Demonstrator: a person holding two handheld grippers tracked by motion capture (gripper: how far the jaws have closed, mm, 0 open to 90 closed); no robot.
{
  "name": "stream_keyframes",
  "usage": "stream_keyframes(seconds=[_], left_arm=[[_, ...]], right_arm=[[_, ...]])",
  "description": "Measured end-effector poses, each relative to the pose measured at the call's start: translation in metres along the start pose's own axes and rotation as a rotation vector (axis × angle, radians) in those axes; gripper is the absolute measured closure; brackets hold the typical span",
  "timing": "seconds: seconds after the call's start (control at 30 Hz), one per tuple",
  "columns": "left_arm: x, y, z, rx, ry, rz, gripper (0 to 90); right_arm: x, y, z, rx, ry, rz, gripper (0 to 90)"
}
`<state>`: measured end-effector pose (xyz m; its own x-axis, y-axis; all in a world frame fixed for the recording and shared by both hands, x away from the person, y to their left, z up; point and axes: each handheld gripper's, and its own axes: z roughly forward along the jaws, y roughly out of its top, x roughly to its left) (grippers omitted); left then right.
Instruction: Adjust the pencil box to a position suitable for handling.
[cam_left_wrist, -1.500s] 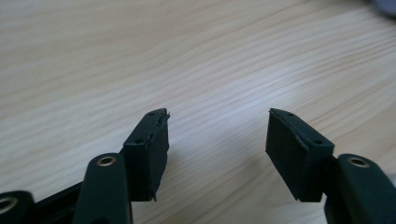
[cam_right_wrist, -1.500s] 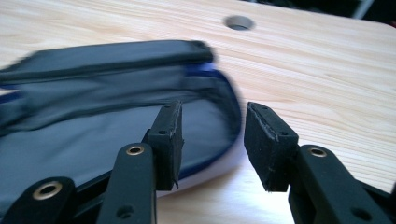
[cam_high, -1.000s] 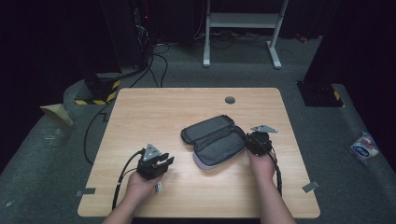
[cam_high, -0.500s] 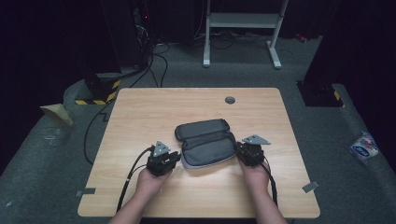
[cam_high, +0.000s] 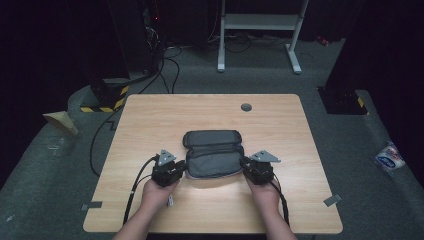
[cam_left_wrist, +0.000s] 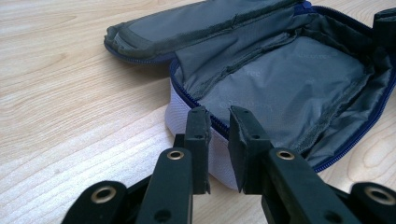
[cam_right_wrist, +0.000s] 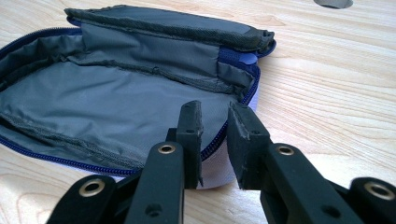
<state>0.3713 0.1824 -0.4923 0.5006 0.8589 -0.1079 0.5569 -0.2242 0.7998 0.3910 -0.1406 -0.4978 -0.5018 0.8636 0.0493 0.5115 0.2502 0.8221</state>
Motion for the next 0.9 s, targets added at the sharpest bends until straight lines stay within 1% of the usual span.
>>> stream_keyframes(seconds=[0.17,0.57,0.67,0.8,0.9], left_arm=[[0.002,0.000,0.001,-0.002,-0.001,-0.011,77.7],[0.006,0.000,0.007,0.002,0.005,-0.021,79.2],[0.007,-0.001,0.009,0.004,0.005,-0.028,79.5],[0.010,0.000,0.014,0.012,0.006,-0.033,79.8],[0.012,0.001,0.020,0.016,0.012,-0.036,80.1]], right_arm=[[0.001,0.001,0.000,-0.004,0.003,-0.004,73.6],[0.002,0.002,0.002,-0.009,0.000,0.003,73.2],[0.001,0.002,0.004,-0.011,-0.006,-0.001,74.1],[-0.001,0.003,0.007,-0.014,-0.012,0.017,74.6],[-0.001,0.004,0.010,-0.016,-0.018,0.019,74.4]])
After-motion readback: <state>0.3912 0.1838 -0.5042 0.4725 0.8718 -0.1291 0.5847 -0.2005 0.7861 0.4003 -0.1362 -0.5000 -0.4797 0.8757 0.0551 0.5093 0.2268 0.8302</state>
